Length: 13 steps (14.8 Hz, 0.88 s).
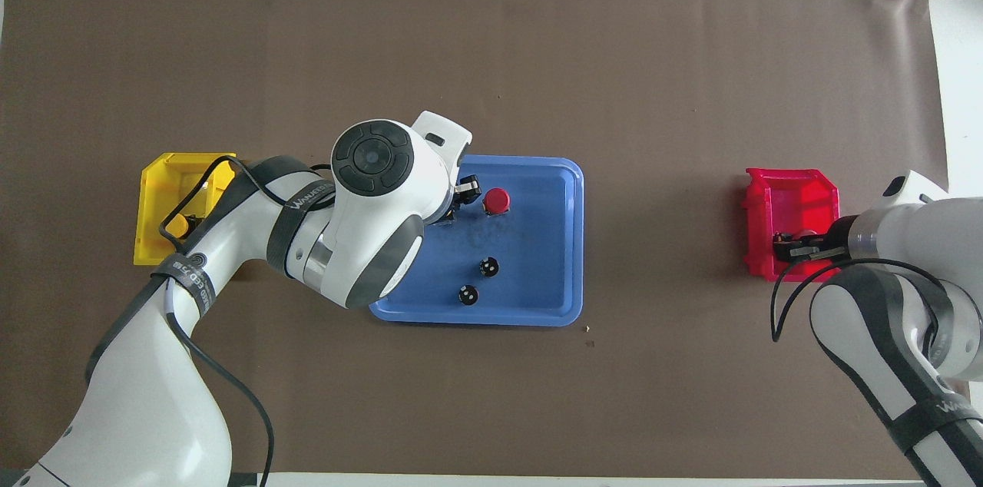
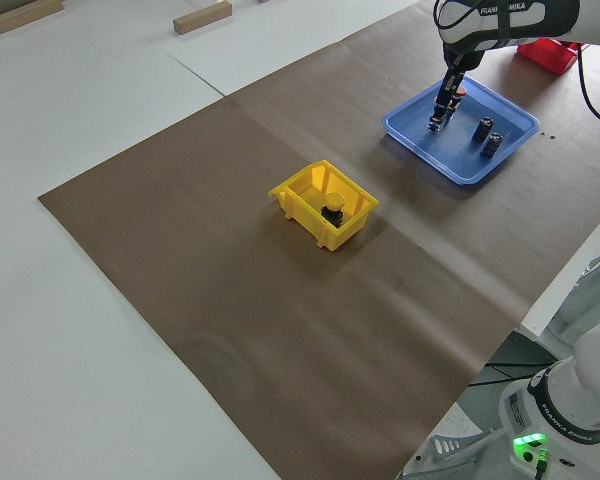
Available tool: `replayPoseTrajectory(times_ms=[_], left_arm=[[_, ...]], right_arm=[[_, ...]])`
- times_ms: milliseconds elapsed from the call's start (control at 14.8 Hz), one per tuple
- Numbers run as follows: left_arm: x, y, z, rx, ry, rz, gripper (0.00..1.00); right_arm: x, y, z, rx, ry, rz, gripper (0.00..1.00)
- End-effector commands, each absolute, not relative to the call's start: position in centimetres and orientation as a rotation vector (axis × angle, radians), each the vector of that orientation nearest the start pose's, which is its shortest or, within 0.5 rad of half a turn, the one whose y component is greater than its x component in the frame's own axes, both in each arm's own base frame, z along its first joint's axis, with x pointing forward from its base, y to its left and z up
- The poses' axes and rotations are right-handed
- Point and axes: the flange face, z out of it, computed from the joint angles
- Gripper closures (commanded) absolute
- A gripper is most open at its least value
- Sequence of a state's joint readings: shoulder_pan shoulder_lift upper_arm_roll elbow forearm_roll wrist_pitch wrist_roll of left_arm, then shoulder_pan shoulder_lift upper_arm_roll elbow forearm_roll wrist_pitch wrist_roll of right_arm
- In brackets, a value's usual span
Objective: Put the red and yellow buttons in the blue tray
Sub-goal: 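Place the yellow button in the tray with the left gripper, then withdraw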
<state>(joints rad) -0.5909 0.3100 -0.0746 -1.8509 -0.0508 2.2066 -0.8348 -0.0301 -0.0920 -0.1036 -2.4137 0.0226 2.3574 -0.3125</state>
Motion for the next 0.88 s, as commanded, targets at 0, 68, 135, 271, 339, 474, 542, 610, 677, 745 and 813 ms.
replayPoseTrajectory(times_ms=[0, 68, 135, 271, 339, 474, 542, 610, 677, 745, 813], left_arm=[[49.6, -38.7, 36.1, -3.212, -0.355, 0.0, 0.84], [49.9, -38.5, 36.1, -3.22, -0.362, -0.015, 0.7], [50.2, -38.3, 36.2, -3.224, -0.373, -0.026, 0.5], [50.4, -38.1, 36.4, -3.224, -0.38, -0.029, 0.21], [50.5, -38.1, 36.7, -3.226, -0.375, -0.031, 0.08], [50.5, -36.7, 39.3, -3.215, -0.379, -0.016, 0.0], [50.4, -36.0, 41.2, -3.203, -0.372, 0.004, 0.0], [50.5, -34.6, 43.4, -3.192, -0.337, 0.025, 0.0], [50.6, -32.7, 45.5, -3.179, -0.22, 0.066, 0.0], [50.8, -31.7, 47.8, -3.173, -0.08, 0.101, 0.0], [51.5, -30.0, 49.9, -3.161, -0.023, 0.14, 0.0]], right_arm=[[51.8, -6.5, 39.8, -3.096, -0.309, -0.016, 0.72], [52.8, -6.3, 41.8, -3.094, -0.318, -0.011, 0.72], [53.6, -5.5, 43.0, -3.09, -0.332, 0.01, 0.72], [55.1, -4.1, 45.7, -3.088, -0.329, 0.035, 0.72], [56.1, -3.2, 47.3, -3.091, -0.299, 0.056, 0.72], [58.0, 0.0, 49.9, -3.1, -0.242, 0.091, 0.72], [58.5, 2.2, 50.6, -3.106, -0.198, 0.086, 0.72], [58.6, 4.0, 50.7, -3.111, -0.14, 0.072, 0.72], [58.7, 6.4, 50.4, -3.116, -0.07, 0.048, 0.72], [58.8, 9.6, 50.3, -3.114, -0.033, -0.009, 0.72], [58.6, 13.1, 49.9, -3.11, 0.0, -0.041, 0.74]])
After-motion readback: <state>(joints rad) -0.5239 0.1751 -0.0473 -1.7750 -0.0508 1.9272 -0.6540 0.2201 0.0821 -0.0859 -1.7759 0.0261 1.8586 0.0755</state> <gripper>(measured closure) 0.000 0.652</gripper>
